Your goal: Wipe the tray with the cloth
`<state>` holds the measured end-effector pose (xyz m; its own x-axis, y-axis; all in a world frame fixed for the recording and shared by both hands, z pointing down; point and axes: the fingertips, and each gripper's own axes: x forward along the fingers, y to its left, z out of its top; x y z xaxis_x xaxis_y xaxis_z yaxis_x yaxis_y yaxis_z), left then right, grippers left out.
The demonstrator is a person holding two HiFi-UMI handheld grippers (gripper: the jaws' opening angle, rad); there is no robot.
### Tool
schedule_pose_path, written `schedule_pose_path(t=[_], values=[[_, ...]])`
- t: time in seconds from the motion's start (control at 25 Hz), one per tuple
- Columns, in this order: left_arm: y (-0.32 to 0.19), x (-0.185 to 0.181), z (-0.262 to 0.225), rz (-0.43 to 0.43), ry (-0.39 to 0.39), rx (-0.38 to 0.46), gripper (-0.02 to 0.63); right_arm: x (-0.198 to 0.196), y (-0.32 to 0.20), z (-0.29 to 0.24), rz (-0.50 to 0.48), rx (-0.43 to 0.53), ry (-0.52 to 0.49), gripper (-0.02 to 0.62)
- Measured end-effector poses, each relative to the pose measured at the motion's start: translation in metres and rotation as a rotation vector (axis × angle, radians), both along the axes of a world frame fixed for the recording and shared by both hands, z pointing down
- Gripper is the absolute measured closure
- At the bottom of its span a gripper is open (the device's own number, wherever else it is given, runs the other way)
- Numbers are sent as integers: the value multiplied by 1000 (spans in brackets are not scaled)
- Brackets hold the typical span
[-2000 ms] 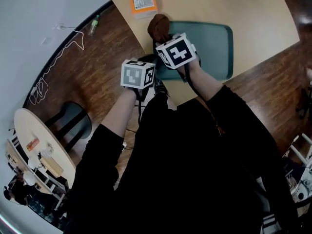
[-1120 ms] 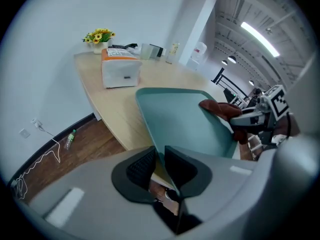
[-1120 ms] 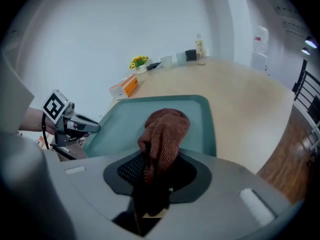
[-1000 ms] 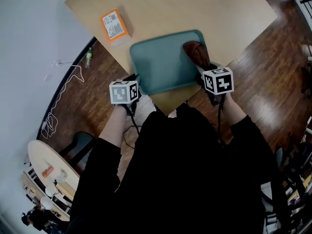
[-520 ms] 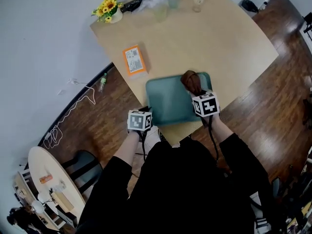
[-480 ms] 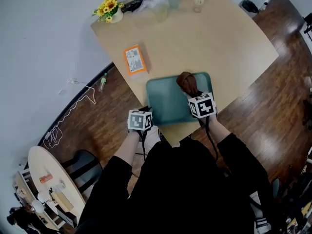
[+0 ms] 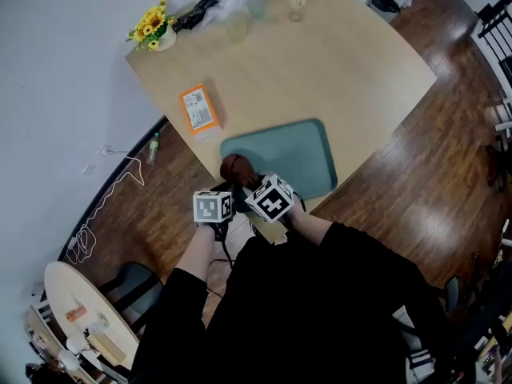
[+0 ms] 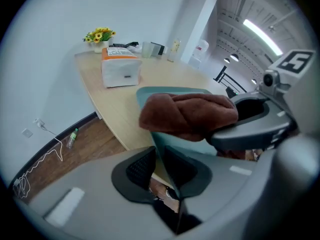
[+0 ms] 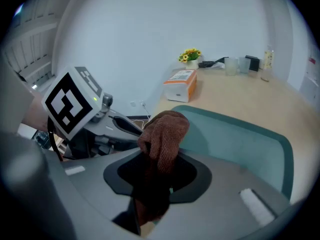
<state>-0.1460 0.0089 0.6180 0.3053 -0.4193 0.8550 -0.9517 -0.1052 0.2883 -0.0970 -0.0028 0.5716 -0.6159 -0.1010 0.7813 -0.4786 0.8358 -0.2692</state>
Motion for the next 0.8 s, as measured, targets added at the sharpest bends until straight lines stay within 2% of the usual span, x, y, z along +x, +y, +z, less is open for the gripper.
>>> schedule_pose_path(t=[0.16, 0.32, 0.52, 0.64, 0.8], values=[[-1, -1, 0, 5, -7, 5, 565, 67, -34, 17, 168, -9, 37, 480], [-1, 1, -1, 11, -13, -2, 565, 147, -83, 29, 344, 23, 113, 482], [-2, -2, 1, 20, -30, -16, 565, 219, -131, 32, 480, 54, 151, 481], [-3, -1, 0, 34, -39, -26, 563, 227, -143, 28, 497, 45, 131, 482], [2, 1, -1, 30, -54, -37, 563, 205, -145, 29, 377, 136, 196, 482]])
